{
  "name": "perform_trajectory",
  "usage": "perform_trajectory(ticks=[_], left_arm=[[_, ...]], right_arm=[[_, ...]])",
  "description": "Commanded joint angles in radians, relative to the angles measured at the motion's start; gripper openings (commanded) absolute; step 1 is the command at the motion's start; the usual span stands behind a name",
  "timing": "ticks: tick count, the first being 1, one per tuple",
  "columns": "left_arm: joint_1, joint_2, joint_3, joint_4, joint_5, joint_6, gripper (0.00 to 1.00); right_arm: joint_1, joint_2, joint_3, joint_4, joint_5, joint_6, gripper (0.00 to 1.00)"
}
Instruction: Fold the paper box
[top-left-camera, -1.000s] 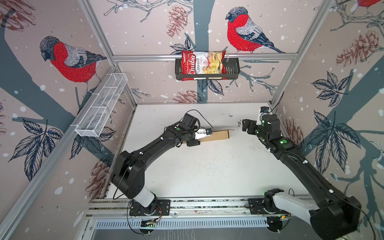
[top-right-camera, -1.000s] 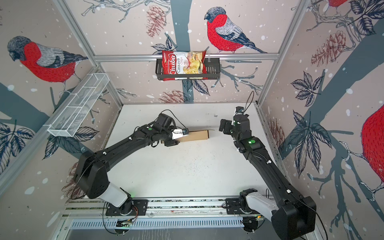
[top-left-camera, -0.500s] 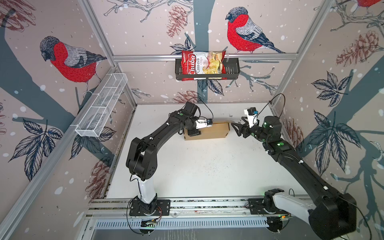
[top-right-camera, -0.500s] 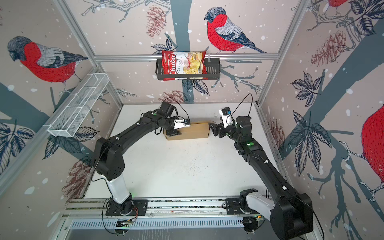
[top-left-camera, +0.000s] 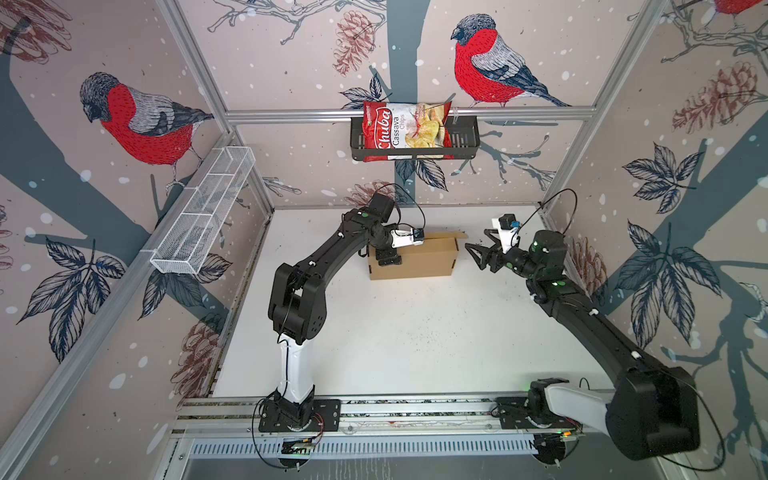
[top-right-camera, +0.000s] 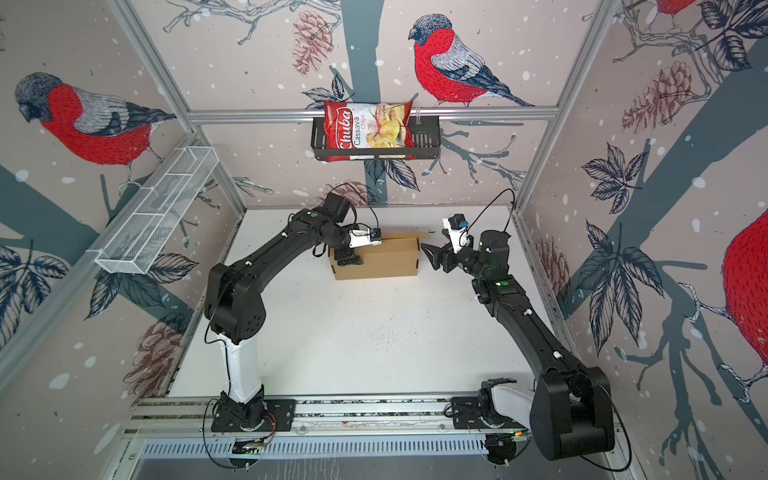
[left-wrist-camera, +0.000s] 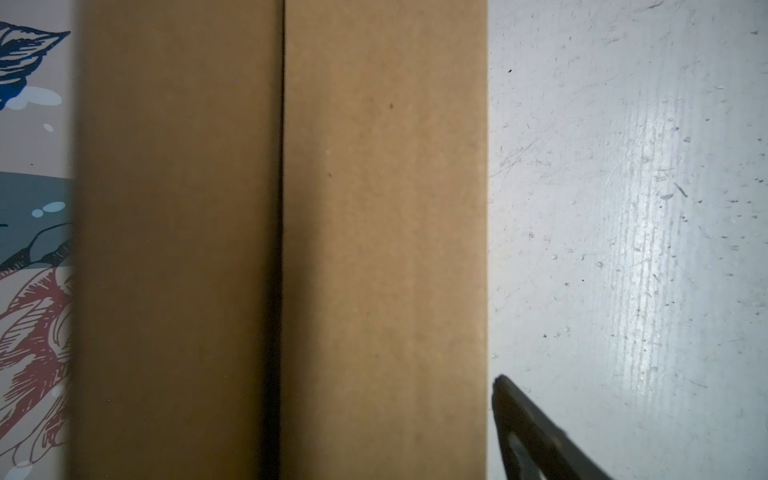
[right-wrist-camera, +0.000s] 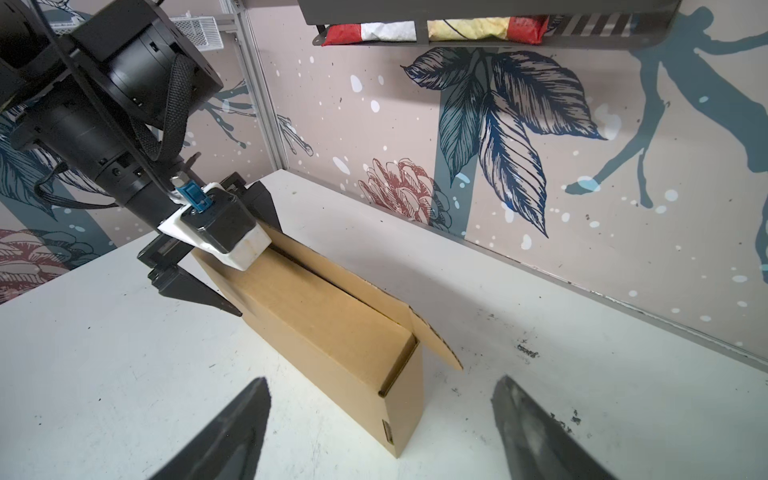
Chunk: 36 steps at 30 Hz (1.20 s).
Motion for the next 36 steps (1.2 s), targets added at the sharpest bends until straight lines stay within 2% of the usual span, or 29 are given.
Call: perform_trajectory(ticks=[1, 12, 22, 29, 30, 36], left_arm=[[0.010, -0.001, -0.008, -0.009, -0.025, -0.017, 0.88], [0.033, -0.020, -0.008, 0.046, -0.007, -0.021, 0.93], [0.042, -0.005, -0.002, 0.017, 0.063, 0.017, 0.84], [0.041, -0.065, -0.085, 0.044, 0.113, 0.034, 0.75], [0.041, -0.075, -0.103, 0.061, 0.110, 0.034, 0.75], [0.042, -0.076, -0.103, 0.132, 0.014, -0.005, 0.95]], right_arm=[[0.005, -0.002, -0.006, 0.075, -0.023, 0.032, 0.85], [0.029, 0.109, 0.132, -0.090, 0.069, -0.088, 0.82], [0.029, 0.091, 0.119, -0.076, 0.030, -0.050, 0.81], [0.029, 0.035, 0.101, -0.082, 0.006, -0.036, 0.81], [0.030, 0.032, 0.099, -0.089, 0.008, -0.044, 0.81], [0.032, 0.051, 0.115, -0.111, 0.026, -0.074, 0.80]])
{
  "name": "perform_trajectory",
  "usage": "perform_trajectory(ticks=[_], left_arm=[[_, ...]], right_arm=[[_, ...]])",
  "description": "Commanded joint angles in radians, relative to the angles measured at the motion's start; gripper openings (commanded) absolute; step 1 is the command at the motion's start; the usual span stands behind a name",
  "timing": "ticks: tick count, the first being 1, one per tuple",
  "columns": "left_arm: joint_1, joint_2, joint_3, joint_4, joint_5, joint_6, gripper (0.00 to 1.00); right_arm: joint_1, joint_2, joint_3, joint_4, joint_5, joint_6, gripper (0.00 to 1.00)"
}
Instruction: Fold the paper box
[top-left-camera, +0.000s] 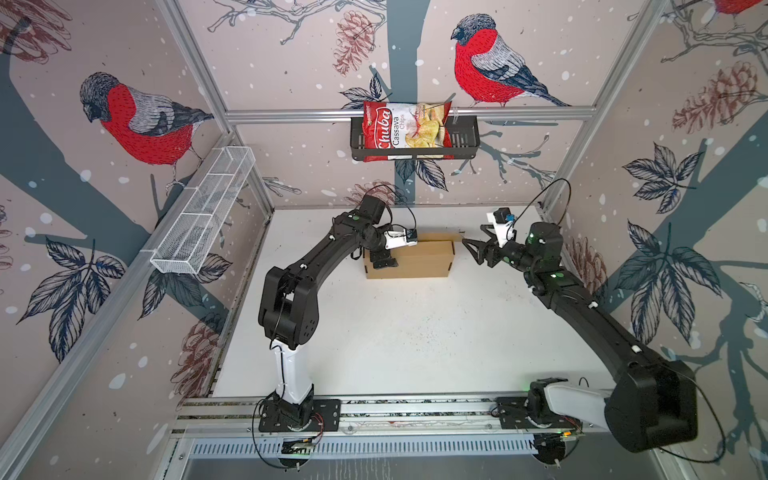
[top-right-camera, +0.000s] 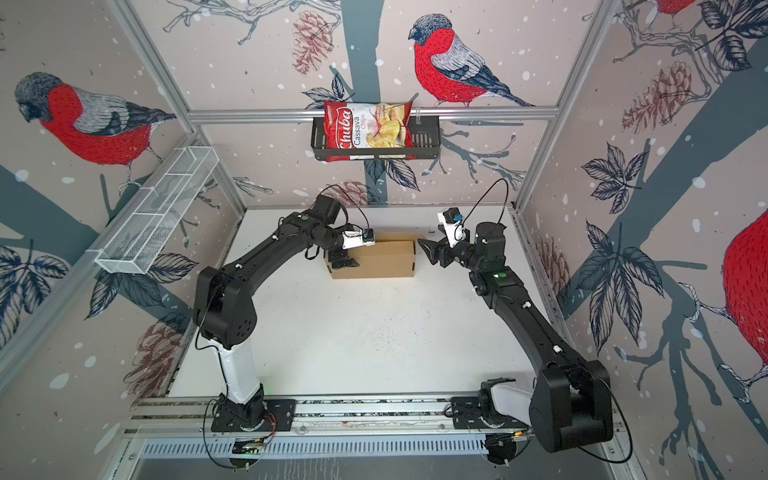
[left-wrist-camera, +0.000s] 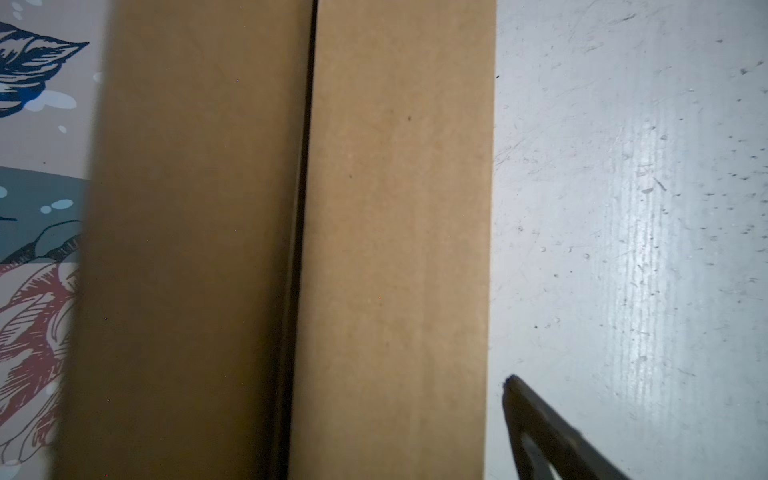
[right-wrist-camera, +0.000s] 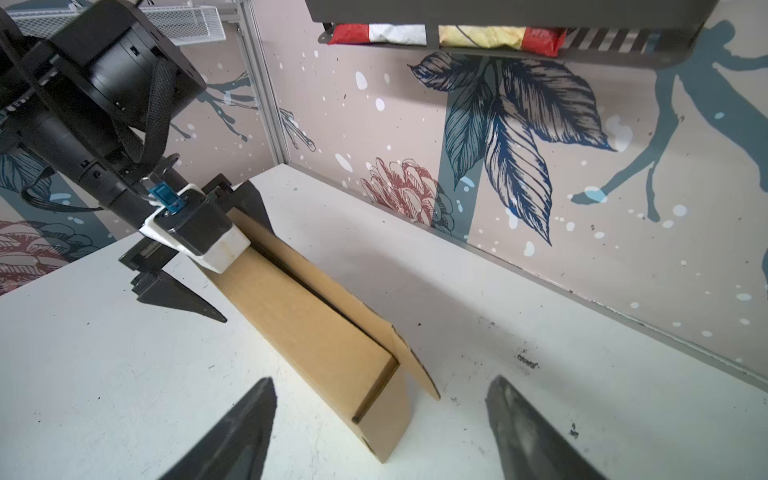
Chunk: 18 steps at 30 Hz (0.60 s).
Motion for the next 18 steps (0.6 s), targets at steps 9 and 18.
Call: perform_trajectory(ticks=[9, 18], left_arm=[[0.006, -0.044, 0.000, 0.144, -0.027, -0.057, 0.97], [0.019, -0.133, -0.022, 0.185, 0.088, -0.095, 0.97]], right_arm=[[0.027, 0.081, 0.062, -0.030, 0.006, -0.039, 0.78], [0.025, 0.110, 0.092, -0.052, 0.000, -0.050, 0.77]])
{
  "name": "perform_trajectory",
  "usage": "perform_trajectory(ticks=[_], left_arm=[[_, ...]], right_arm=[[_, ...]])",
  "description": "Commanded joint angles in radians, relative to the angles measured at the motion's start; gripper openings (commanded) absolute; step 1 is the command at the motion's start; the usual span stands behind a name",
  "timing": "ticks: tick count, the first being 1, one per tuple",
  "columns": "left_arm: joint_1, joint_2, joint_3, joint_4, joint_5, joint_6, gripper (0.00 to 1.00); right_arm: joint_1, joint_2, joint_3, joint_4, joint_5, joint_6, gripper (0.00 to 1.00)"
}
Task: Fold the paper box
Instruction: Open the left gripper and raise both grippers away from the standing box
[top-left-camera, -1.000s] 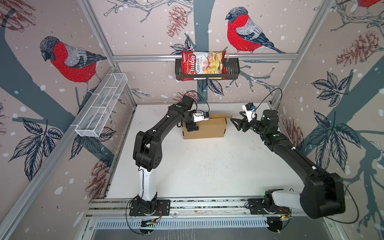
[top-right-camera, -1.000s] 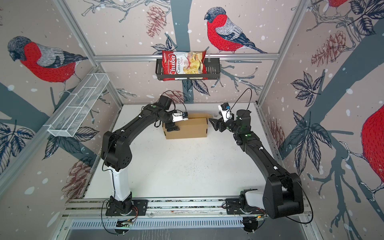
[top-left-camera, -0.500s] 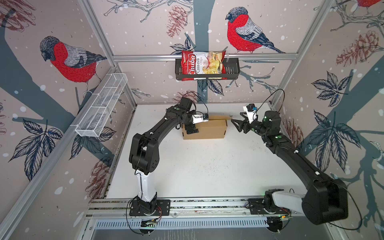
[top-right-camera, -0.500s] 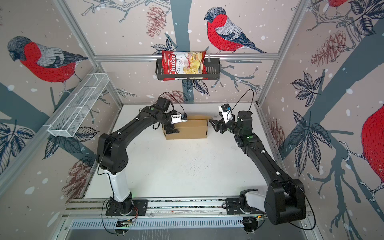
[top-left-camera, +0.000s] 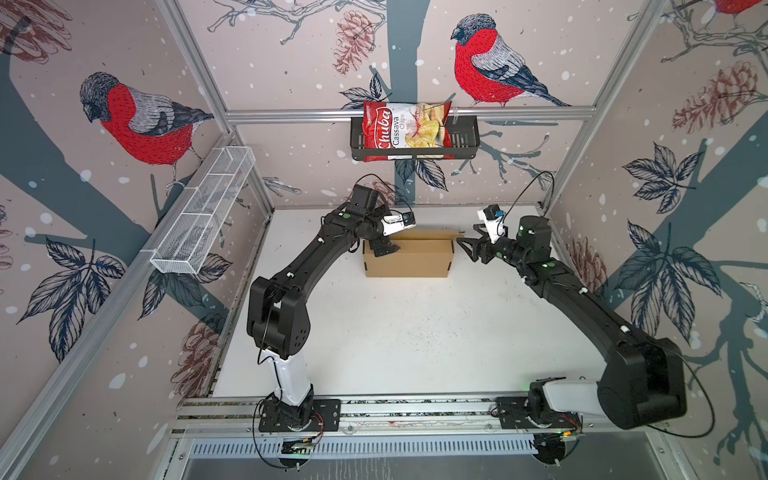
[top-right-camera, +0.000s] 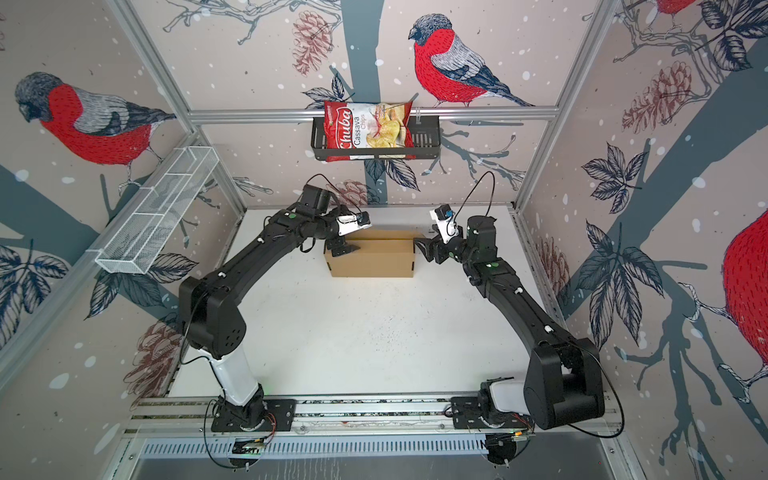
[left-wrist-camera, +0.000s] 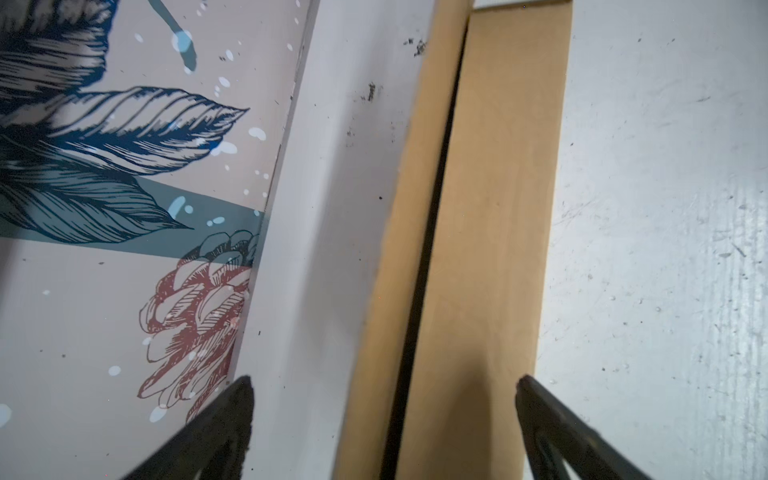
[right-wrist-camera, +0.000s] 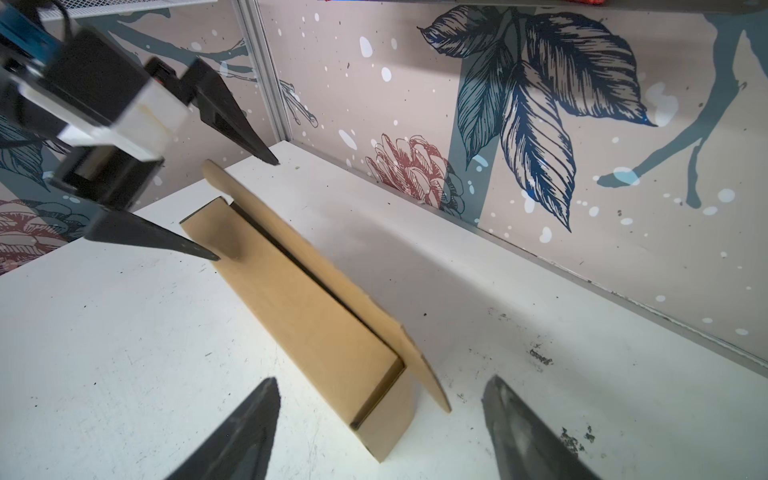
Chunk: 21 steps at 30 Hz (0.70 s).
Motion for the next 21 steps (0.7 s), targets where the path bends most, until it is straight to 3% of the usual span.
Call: perform_trajectory(ticks=[1, 8, 15, 19, 21], left_arm=[[0.004, -0.025, -0.012, 0.039, 0.062, -0.021, 0.97], [0.017, -0.103, -0.050, 0.105, 0.019, -0.117, 0.96], [0.064, -0.325, -0.243, 0.364, -0.184, -0.448, 0.92], [0.156, -0.407, -0.294, 0.354, -0.178, -0.626, 0.73], [0.218, -0.427, -0.321, 0.327, -0.132, -0.668, 0.78]], right_arm=[[0.000, 0.007, 0.014, -0.006, -0.005, -0.015, 0.77], [0.014, -0.012, 0.049, -0.085, 0.059, -0.062, 0.74], [0.016, -0.030, 0.108, -0.214, 0.217, -0.098, 0.67], [0.021, -0.020, 0.121, -0.260, 0.258, -0.167, 0.63], [0.030, -0.009, 0.127, -0.273, 0.284, -0.228, 0.63]])
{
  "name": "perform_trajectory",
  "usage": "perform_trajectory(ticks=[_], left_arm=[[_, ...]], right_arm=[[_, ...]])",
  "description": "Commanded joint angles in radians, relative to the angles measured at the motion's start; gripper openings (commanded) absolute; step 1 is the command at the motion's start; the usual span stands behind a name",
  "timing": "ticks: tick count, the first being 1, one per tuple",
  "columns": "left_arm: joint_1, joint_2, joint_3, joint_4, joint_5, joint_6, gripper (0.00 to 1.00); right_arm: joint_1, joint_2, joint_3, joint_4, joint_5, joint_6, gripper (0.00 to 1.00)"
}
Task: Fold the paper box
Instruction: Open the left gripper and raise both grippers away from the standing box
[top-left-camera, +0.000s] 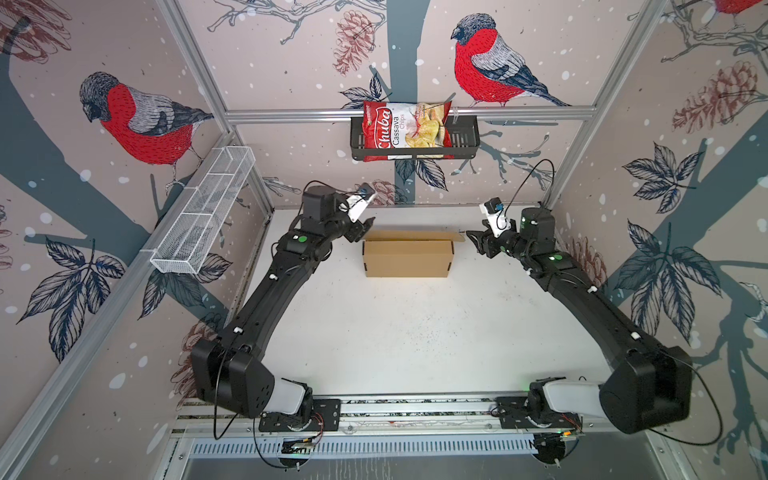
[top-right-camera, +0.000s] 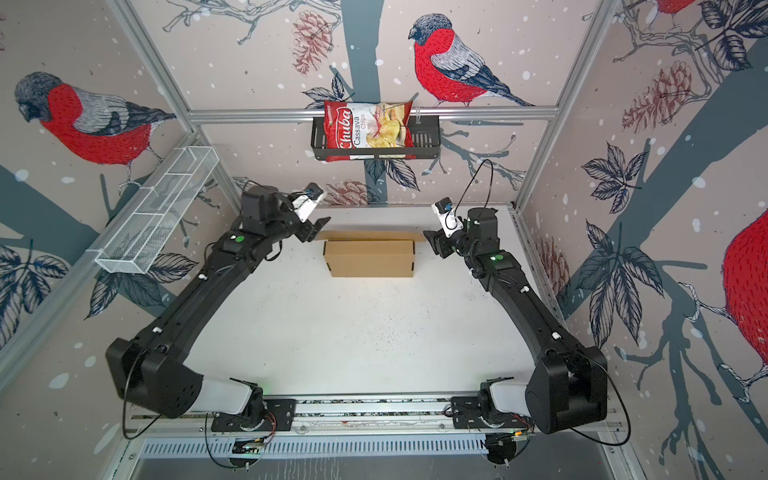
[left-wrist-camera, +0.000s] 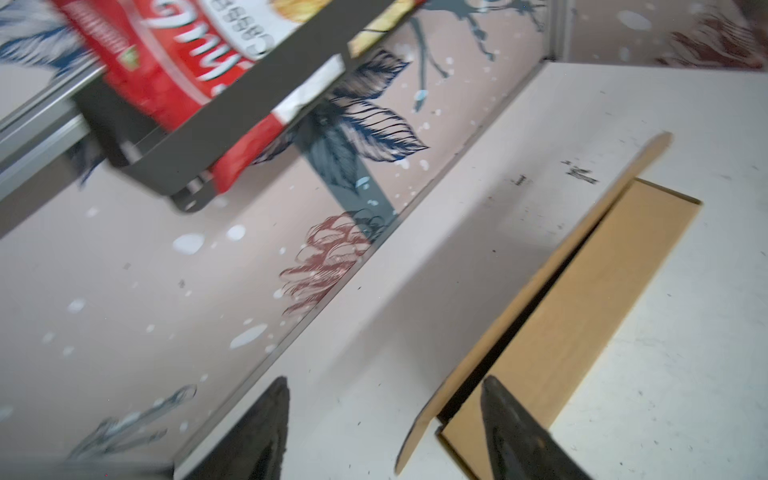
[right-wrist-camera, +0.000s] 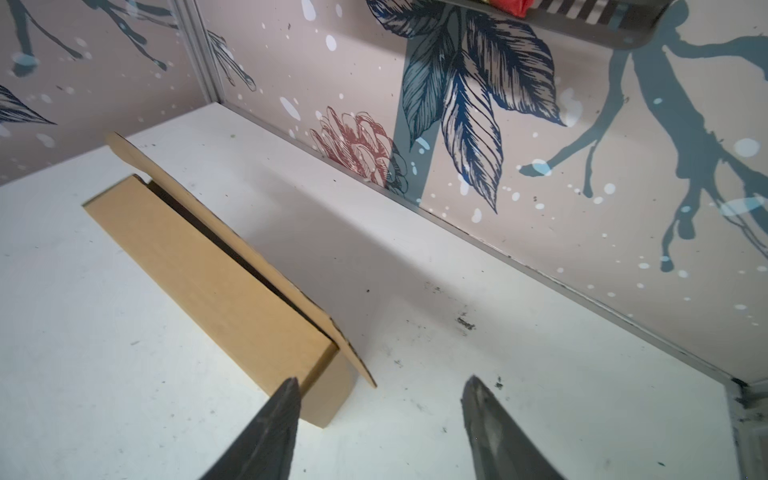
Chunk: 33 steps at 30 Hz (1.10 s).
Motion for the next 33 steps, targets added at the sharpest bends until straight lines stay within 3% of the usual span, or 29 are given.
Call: perform_trajectory(ticks=[1, 4, 11, 14, 18, 24, 33], left_arm=[[0.064, -0.027, -0.051, 0.023, 0.023, -0.169, 0.86], [0.079, -0.055, -0.132, 0.057, 0.037, -0.179, 0.96], [0.089, -0.050, -0.182, 0.029, 0.116, -0.144, 0.94], [0.101, -0.009, -0.139, -0.012, 0.145, -0.103, 0.92], [0.132, 0.091, -0.035, -0.124, 0.288, -0.041, 0.92], [0.135, 0.180, 0.026, -0.212, 0.340, 0.042, 0.91], [0.135, 0.232, 0.040, -0.233, 0.349, 0.057, 0.84]], right_arm=[[0.008, 0.017, 0.019, -0.051, 0.060, -0.105, 0.62], [-0.007, 0.055, 0.071, -0.088, 0.031, -0.150, 0.59], [-0.004, 0.130, 0.144, -0.182, -0.049, -0.210, 0.57], [0.000, 0.142, 0.143, -0.179, -0.066, -0.221, 0.58], [0.001, 0.162, 0.150, -0.174, -0.100, -0.229, 0.58], [-0.003, 0.198, 0.176, -0.200, -0.103, -0.247, 0.58], [0.003, 0.248, 0.210, -0.216, -0.137, -0.260, 0.54]])
